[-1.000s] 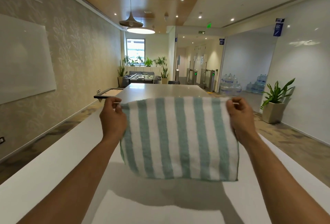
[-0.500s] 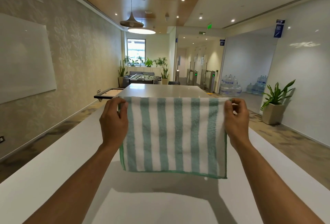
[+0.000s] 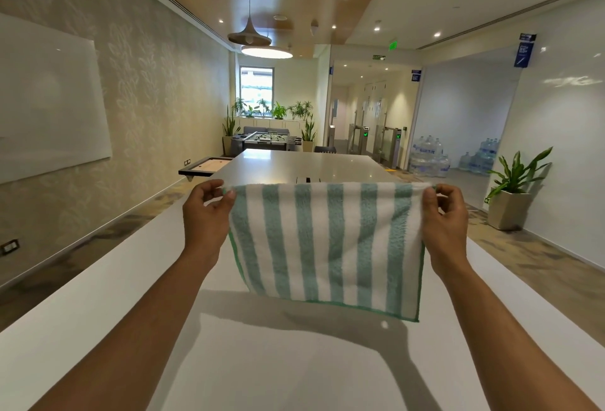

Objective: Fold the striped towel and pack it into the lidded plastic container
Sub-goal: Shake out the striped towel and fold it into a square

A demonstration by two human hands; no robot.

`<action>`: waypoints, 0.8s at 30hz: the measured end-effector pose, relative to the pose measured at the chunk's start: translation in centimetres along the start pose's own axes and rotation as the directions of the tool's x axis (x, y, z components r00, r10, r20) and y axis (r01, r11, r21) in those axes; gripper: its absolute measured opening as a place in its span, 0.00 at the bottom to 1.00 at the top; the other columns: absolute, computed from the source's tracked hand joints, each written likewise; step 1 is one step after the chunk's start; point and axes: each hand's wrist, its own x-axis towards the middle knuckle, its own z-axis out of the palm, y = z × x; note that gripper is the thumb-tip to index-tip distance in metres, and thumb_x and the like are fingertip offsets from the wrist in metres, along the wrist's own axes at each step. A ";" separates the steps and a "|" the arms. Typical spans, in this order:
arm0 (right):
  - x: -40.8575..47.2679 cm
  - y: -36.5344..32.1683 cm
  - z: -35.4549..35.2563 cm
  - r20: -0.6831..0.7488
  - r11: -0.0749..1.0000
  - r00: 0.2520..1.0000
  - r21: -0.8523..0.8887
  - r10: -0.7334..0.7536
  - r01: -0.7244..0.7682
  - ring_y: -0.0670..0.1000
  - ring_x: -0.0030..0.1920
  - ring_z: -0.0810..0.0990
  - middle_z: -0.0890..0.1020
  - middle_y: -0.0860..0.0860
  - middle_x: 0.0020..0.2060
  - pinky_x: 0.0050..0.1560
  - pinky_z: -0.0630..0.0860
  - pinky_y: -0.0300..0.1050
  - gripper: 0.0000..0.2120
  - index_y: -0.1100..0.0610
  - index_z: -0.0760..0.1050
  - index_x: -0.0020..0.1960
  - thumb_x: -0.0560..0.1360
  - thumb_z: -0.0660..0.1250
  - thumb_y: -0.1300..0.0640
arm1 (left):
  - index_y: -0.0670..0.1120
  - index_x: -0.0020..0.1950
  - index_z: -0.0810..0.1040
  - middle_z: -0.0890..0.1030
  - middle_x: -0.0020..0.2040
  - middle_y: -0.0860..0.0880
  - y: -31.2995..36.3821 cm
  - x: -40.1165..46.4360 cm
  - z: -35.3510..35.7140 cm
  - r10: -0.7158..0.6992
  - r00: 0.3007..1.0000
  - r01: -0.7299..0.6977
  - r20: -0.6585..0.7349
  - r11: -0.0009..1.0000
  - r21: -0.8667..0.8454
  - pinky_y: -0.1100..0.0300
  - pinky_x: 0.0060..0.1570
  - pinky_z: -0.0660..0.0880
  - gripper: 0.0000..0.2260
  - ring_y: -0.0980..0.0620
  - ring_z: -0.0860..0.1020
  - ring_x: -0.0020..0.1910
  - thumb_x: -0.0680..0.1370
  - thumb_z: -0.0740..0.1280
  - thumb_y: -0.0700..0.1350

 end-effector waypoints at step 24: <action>-1.7 -1.0 3.5 -0.005 0.993 1.000 -0.115 0.011 -0.011 0.46 0.42 0.80 0.80 0.44 0.40 0.44 0.82 0.54 0.04 0.49 0.78 0.46 0.76 0.67 0.50 | 0.49 0.48 0.74 0.78 0.45 0.50 2.6 -2.2 2.7 0.391 0.921 -0.371 0.005 0.870 0.324 0.71 0.40 0.70 0.08 0.55 0.76 0.39 0.75 0.69 0.38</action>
